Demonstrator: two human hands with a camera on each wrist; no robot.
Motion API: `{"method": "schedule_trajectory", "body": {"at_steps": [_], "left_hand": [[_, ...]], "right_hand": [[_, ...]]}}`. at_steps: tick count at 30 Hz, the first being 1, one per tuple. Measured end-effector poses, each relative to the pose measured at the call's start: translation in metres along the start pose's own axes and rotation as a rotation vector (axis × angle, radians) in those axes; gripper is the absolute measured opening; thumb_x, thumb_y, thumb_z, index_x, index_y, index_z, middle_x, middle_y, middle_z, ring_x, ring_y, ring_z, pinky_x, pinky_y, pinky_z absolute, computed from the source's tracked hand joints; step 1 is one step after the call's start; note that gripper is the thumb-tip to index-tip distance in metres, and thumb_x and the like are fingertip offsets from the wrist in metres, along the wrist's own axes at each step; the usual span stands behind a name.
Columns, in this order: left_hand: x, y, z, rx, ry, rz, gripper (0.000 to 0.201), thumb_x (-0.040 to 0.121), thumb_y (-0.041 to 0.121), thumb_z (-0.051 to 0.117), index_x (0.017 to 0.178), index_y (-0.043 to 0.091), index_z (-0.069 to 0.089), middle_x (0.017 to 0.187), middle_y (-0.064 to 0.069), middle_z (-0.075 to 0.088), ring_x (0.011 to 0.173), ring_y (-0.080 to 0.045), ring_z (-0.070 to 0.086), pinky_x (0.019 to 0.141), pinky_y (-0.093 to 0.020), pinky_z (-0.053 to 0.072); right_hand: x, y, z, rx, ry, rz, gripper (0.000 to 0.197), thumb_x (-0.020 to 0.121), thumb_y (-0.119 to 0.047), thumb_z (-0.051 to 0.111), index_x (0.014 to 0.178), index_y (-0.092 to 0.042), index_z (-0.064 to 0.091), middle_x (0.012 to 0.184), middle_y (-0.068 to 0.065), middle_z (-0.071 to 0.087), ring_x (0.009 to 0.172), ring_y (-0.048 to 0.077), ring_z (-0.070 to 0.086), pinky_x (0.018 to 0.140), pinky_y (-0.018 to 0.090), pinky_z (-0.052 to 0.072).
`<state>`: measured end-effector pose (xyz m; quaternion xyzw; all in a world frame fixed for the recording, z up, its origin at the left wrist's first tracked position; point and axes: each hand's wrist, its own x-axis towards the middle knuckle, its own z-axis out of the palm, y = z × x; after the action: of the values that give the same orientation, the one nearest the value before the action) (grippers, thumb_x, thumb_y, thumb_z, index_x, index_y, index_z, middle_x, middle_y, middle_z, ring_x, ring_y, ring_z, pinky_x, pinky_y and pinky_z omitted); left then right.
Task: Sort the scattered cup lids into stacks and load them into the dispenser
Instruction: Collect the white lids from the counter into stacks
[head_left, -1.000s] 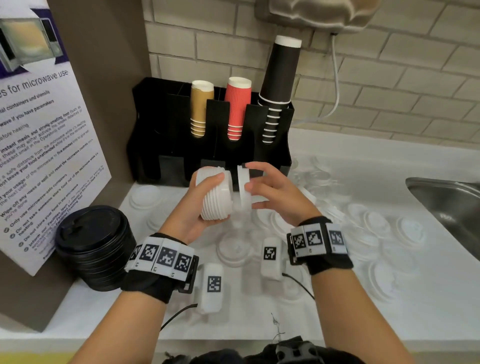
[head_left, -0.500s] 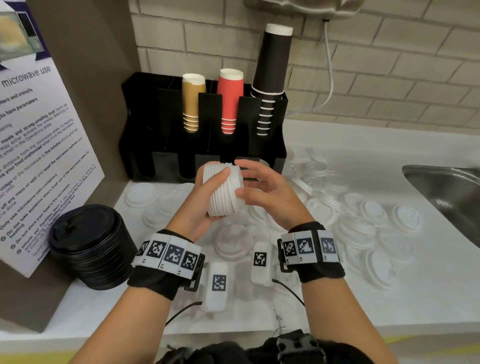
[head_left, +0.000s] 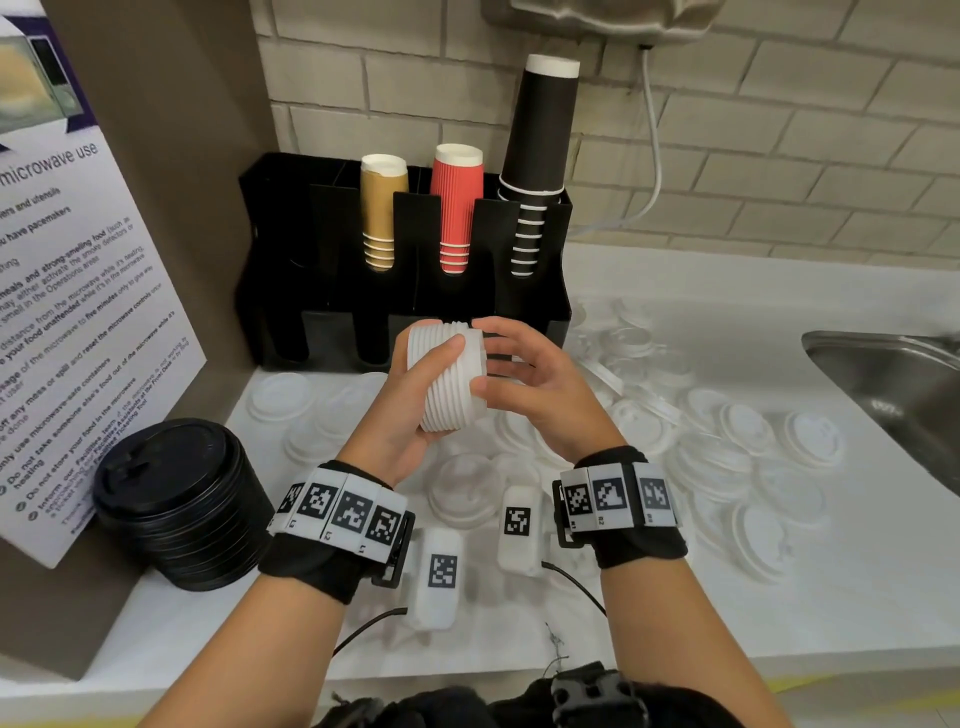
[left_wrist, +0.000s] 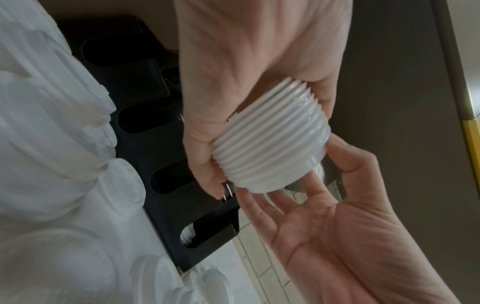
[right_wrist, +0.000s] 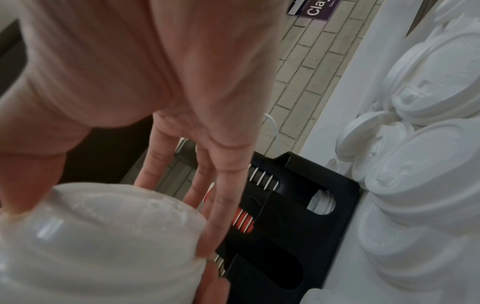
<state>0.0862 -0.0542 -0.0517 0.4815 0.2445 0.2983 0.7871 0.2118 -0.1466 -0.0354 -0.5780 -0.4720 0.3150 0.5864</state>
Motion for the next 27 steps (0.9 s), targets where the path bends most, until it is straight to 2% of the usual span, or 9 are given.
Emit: {"method": "schedule_trajectory", "body": {"at_steps": [5,8,10,12,15,17,21,24,27], "left_hand": [[0.002,0.002,-0.002,0.015,0.029,0.006,0.067,0.07,0.038,0.069,0.132,0.032,0.046,0.13,-0.008,0.056,0.115,-0.028,0.058,0.078,-0.042,0.055],[0.003,0.007,-0.006,0.024,0.067,0.035,0.055,0.07,0.035,0.074,0.12,0.037,0.05,0.125,-0.001,0.056,0.116,-0.025,0.056,0.08,-0.042,0.053],[0.003,0.009,-0.01,-0.002,0.091,0.045,0.048,0.074,0.033,0.076,0.114,0.039,0.051,0.123,0.001,0.056,0.115,-0.024,0.055,0.081,-0.043,0.053],[0.002,0.012,-0.014,-0.022,0.102,0.055,0.041,0.078,0.032,0.068,0.115,0.038,0.051,0.123,0.002,0.055,0.114,-0.023,0.055,0.081,-0.044,0.053],[0.0,0.014,-0.018,-0.035,0.115,0.057,0.054,0.071,0.036,0.068,0.121,0.035,0.049,0.126,0.0,0.053,0.114,-0.024,0.054,0.084,-0.046,0.053],[-0.002,0.015,-0.019,-0.04,0.116,0.062,0.058,0.066,0.037,0.069,0.121,0.035,0.049,0.127,0.0,0.053,0.115,-0.024,0.054,0.084,-0.046,0.053],[-0.004,0.017,-0.022,-0.054,0.122,0.075,0.057,0.065,0.037,0.069,0.119,0.036,0.049,0.127,-0.001,0.052,0.115,-0.024,0.054,0.082,-0.044,0.054],[-0.005,0.018,-0.025,-0.06,0.133,0.075,0.059,0.065,0.037,0.069,0.12,0.036,0.049,0.128,-0.001,0.052,0.115,-0.023,0.053,0.085,-0.044,0.053],[-0.006,0.018,-0.027,-0.056,0.139,0.078,0.058,0.065,0.037,0.069,0.119,0.037,0.049,0.126,0.0,0.052,0.117,-0.024,0.052,0.089,-0.047,0.052]], "right_hand": [[0.005,0.0,0.0,-0.018,-0.059,0.008,0.048,0.084,-0.014,0.071,0.128,-0.025,0.056,0.12,0.003,0.062,0.112,0.02,0.061,0.093,0.041,0.053],[0.022,-0.004,-0.012,-0.169,-0.061,0.095,0.034,0.096,-0.028,0.054,0.13,-0.027,0.054,0.12,0.0,0.062,0.112,0.015,0.059,0.096,0.034,0.051],[0.04,-0.006,-0.03,-0.477,-0.025,0.161,0.032,0.1,-0.029,0.048,0.128,-0.019,0.057,0.122,-0.001,0.06,0.116,0.014,0.055,0.101,0.031,0.043],[0.057,-0.001,-0.043,-0.91,-0.194,0.267,0.038,0.098,-0.03,0.051,0.13,-0.01,0.057,0.134,0.007,0.055,0.126,0.022,0.048,0.106,0.029,0.035],[0.072,0.017,-0.044,-1.346,-0.443,0.491,0.066,0.086,-0.045,0.064,0.143,-0.019,0.042,0.149,0.005,0.04,0.137,0.026,0.035,0.112,0.037,0.031],[0.077,0.033,-0.042,-1.5,-0.502,0.557,0.078,0.077,-0.053,0.071,0.142,-0.022,0.042,0.147,0.007,0.04,0.135,0.03,0.033,0.108,0.043,0.033],[0.081,0.06,-0.042,-1.661,-0.478,0.503,0.083,0.061,-0.065,0.073,0.13,-0.025,0.052,0.133,0.004,0.053,0.123,0.03,0.044,0.096,0.045,0.036],[0.083,0.068,-0.039,-1.666,-0.517,0.545,0.086,0.059,-0.065,0.073,0.132,-0.028,0.048,0.133,0.006,0.051,0.123,0.032,0.043,0.096,0.047,0.037],[0.084,0.062,-0.04,-1.598,-0.503,0.526,0.079,0.061,-0.058,0.075,0.129,-0.029,0.046,0.126,0.008,0.053,0.114,0.033,0.048,0.088,0.043,0.039]]}}
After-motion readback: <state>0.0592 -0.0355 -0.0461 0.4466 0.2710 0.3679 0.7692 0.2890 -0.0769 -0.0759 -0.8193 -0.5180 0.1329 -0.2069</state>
